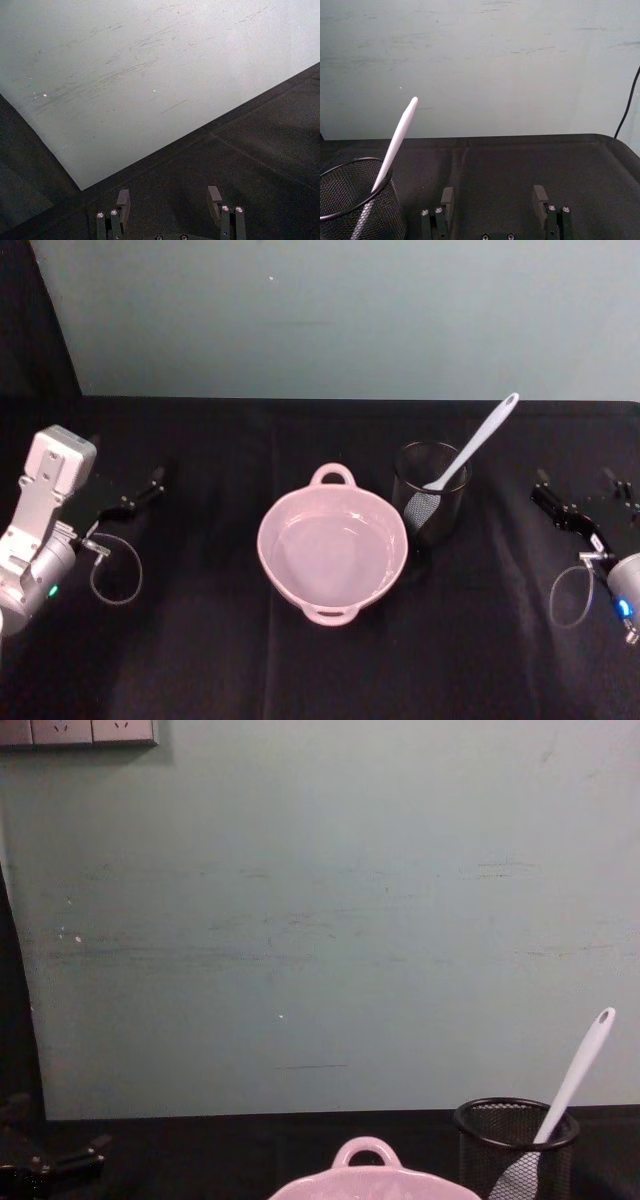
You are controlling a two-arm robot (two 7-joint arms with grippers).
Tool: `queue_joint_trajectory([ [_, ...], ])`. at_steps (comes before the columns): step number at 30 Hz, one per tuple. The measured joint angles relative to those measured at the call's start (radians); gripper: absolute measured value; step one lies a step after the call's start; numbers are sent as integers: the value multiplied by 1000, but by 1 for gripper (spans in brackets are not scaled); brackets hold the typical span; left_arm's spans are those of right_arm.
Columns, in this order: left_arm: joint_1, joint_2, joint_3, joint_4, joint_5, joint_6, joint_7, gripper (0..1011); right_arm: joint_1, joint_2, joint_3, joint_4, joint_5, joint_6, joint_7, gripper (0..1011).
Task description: Use the one hand to pick up the spoon and stir the clear water in the bowl.
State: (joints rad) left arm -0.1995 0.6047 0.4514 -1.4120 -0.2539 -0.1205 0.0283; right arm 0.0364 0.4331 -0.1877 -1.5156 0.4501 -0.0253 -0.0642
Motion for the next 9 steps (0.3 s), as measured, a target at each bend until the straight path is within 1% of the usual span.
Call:
queue_joint_trajectory([
  [9,0,0,0,0,0,0,0,1011,0,0,0,0,0,0,0,1003],
])
